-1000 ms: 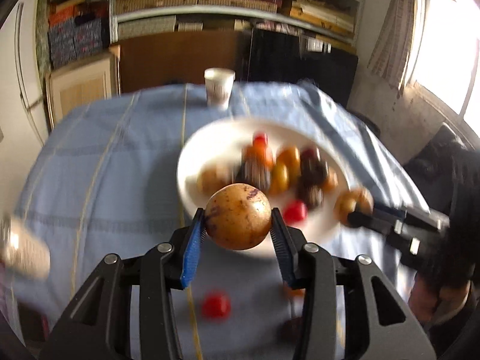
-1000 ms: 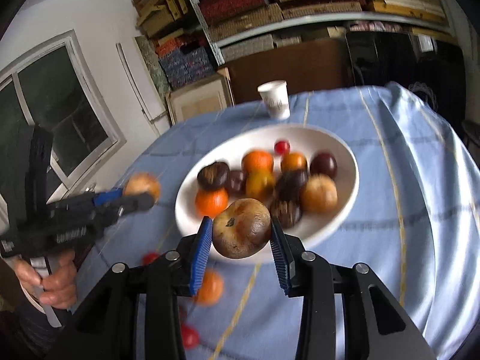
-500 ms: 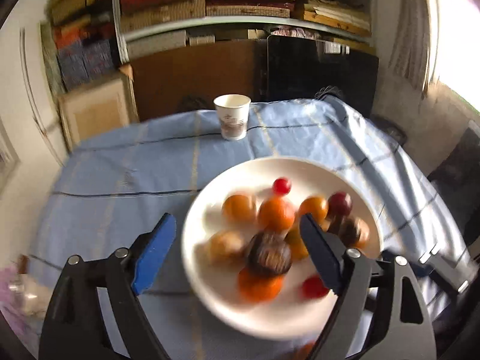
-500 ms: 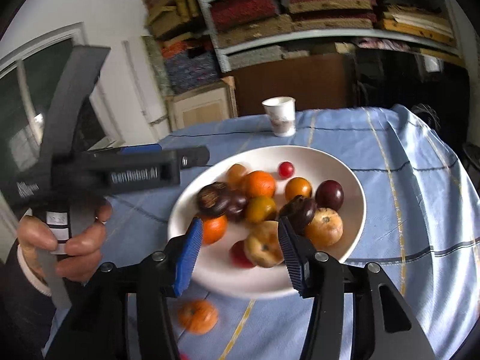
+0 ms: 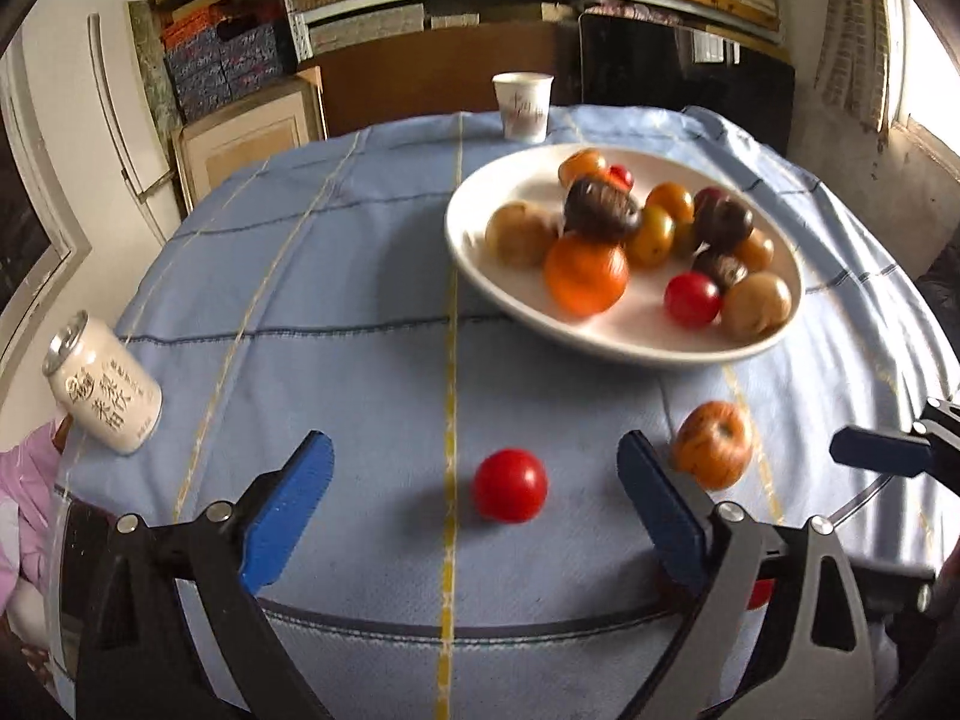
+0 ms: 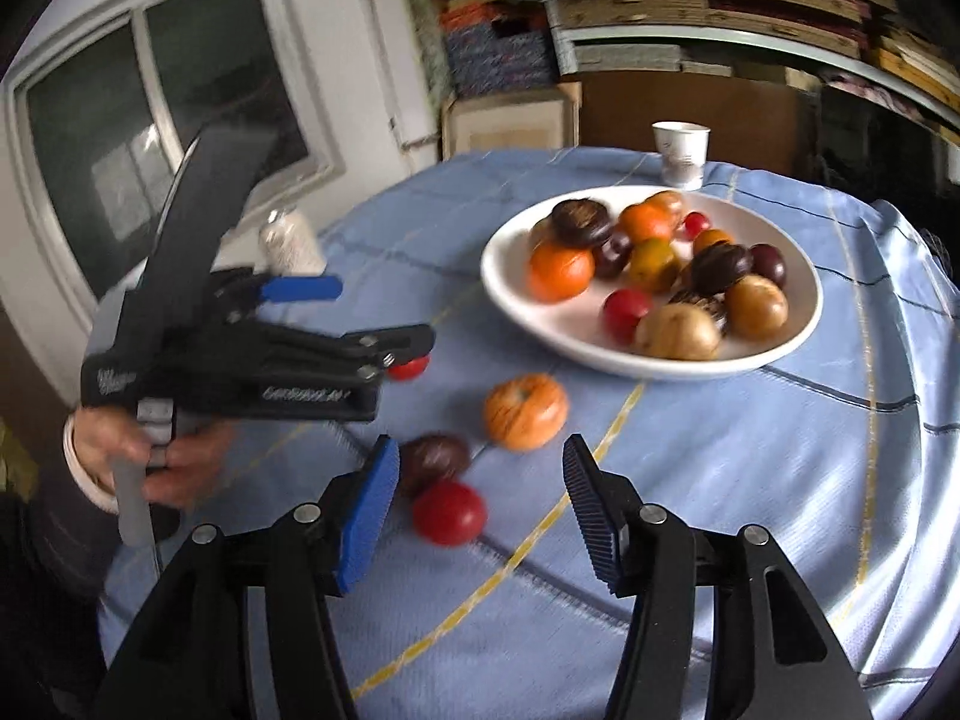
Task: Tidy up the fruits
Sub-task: 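Grasp a red tomato with the right tool while the left tool grasps a dark brown fruit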
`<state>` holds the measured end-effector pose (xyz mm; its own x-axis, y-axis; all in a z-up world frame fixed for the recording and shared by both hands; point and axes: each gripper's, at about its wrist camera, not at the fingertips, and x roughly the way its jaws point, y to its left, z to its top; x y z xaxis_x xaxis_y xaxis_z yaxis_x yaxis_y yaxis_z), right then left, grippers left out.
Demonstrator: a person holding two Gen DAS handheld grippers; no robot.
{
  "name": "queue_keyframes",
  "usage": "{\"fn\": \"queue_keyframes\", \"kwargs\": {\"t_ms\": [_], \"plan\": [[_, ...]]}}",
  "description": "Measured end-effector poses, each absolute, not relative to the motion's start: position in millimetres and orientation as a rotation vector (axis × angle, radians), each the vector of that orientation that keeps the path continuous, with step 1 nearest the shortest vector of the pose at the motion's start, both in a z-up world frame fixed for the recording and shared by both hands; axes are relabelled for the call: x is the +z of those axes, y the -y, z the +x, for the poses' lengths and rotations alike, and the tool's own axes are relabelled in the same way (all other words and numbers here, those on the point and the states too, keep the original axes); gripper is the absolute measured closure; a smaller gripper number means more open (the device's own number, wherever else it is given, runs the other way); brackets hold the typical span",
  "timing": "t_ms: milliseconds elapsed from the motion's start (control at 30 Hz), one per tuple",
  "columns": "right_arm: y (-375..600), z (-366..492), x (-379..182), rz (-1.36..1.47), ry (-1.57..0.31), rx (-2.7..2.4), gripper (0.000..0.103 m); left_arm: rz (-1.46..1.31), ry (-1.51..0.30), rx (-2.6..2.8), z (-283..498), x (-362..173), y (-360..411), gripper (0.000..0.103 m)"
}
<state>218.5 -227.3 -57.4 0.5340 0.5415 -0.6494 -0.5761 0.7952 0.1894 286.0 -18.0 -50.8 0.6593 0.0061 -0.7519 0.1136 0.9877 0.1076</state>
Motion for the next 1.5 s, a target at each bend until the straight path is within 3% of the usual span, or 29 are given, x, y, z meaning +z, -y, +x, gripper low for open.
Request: {"fn": "queue_keyframes", "kwargs": {"t_ms": [500,833,933,1333,1500], "plan": [[200.0,207.7,-76.6,-0.196,-0.81,0.683,0.046,0.126,-0.868,-0.072,283.4,-50.0,14.4,0.01],[194.2,213.1,-85.1,-0.21,-0.844,0.687,0.058,0.074,-0.886,-0.089,280.6,-49.9,4.9,0.01],[192.1,216.5,-88.9,-0.219,-0.863,0.685,0.071,0.067,-0.884,-0.093,279.0,-49.3,3.7,0.01],[255.4,235.0,-64.8,0.077,-0.808,0.599,0.071,0.018,-0.915,-0.184,274.6,-52.6,6.0,0.01],[278.1,243.1,-63.8,0.183,-0.8,0.549,0.071,0.034,-0.93,-0.37,261.3,-56.2,35.2,0.021]]}}
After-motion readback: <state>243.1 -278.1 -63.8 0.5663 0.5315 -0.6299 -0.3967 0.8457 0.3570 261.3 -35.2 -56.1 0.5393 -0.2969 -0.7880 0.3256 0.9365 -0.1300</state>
